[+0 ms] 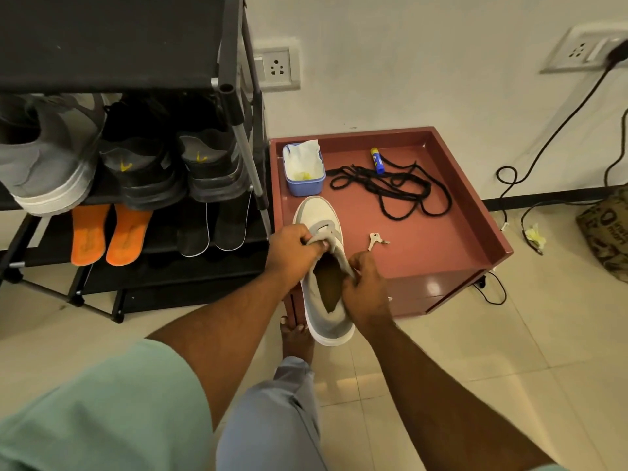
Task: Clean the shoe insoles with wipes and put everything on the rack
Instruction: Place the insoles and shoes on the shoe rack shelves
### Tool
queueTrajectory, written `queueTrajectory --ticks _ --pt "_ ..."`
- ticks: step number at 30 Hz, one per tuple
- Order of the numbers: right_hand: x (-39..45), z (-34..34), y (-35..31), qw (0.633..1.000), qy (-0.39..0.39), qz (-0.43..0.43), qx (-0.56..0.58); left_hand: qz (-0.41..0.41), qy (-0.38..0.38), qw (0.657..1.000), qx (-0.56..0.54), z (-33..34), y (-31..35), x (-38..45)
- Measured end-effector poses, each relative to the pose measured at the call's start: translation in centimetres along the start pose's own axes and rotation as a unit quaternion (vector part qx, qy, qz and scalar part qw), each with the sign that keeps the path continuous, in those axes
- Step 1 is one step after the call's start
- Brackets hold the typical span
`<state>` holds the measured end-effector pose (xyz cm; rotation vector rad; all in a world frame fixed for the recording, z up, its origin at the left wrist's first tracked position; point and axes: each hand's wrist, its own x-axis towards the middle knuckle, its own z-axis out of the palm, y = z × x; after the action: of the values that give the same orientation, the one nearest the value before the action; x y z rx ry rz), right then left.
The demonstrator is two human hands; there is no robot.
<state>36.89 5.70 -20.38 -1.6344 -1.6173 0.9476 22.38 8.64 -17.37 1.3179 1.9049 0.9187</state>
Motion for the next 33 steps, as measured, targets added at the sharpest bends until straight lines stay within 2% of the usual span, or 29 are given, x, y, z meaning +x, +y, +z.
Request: queueTrajectory --ticks 2,4,6,8,10,13,15,16,17,18,19,20,21,23,26,33 --pt "0.2 -0.2 -0.5 1.000 -0.020 -0.004 0.000 -0.034 0.007 0.999 -0.020 0.4 0.0 0.0" --pt "0.6 -0.5 -0.9 0.999 -0.041 -0.011 0.016 0.035 -0.034 0.998 0.050 0.2 0.1 0.1" --pt "0.9 -0.7 -1.1 0.998 -0.060 -0.026 0.026 0.121 -0.112 0.976 0.143 -0.3 0.2 0.0" --pt "1.2 -0.4 -0.9 0.997 -0.064 -0.039 0.004 0.150 -0.155 0.953 0.211 -0.7 0.3 0.1" --pt "1.4 -0.1 -0.6 0.997 -0.071 -0.032 -0.016 0.161 -0.137 0.951 0.225 -0.8 0.6 0.2" --pt "1.5 -0.8 -0.3 0.995 -0.087 0.015 0.043 0.122 -0.106 0.975 0.154 -1.0 0.6 -0.1" --pt "1.5 -2.0 -0.1 0.985 -0.117 0.068 0.110 0.062 -0.036 0.994 0.083 -1.5 -0.3 -1.1" --pt "1.5 -2.7 0.0 0.978 -0.131 0.088 0.136 0.001 0.018 0.999 0.035 -1.7 -0.8 -1.9" --pt "1.6 -3.2 0.1 0.973 -0.144 0.099 0.153 -0.095 0.054 0.994 -0.029 -1.9 -1.2 -2.4" --pt "1.7 -3.6 0.1 0.969 -0.158 0.104 0.159 -0.216 0.058 0.968 -0.113 -2.0 -1.3 -2.9" --pt "1.9 -3.9 0.1 0.967 -0.168 0.104 0.160 -0.320 0.029 0.928 -0.187 -2.1 -1.3 -3.3" --pt "2.0 -4.2 0.0 0.968 -0.172 0.101 0.152 -0.383 -0.013 0.894 -0.231 -2.3 -1.1 -3.7" --pt "2.2 -4.3 -0.3 0.971 -0.167 0.095 0.140 -0.409 -0.044 0.878 -0.243 -2.3 -0.8 -3.6" --pt "2.7 -4.5 -0.9 0.980 -0.142 0.082 0.114 -0.406 -0.060 0.882 -0.230 -2.1 -0.2 -2.9" --pt "3.3 -4.8 -2.5 0.982 -0.127 0.073 0.120 -0.364 -0.024 0.899 -0.241 -1.6 1.5 -1.7" --pt "4.1 -6.4 -8.6 0.963 -0.145 0.109 0.198 -0.168 0.008 0.948 -0.269 -2.3 6.2 -1.2"
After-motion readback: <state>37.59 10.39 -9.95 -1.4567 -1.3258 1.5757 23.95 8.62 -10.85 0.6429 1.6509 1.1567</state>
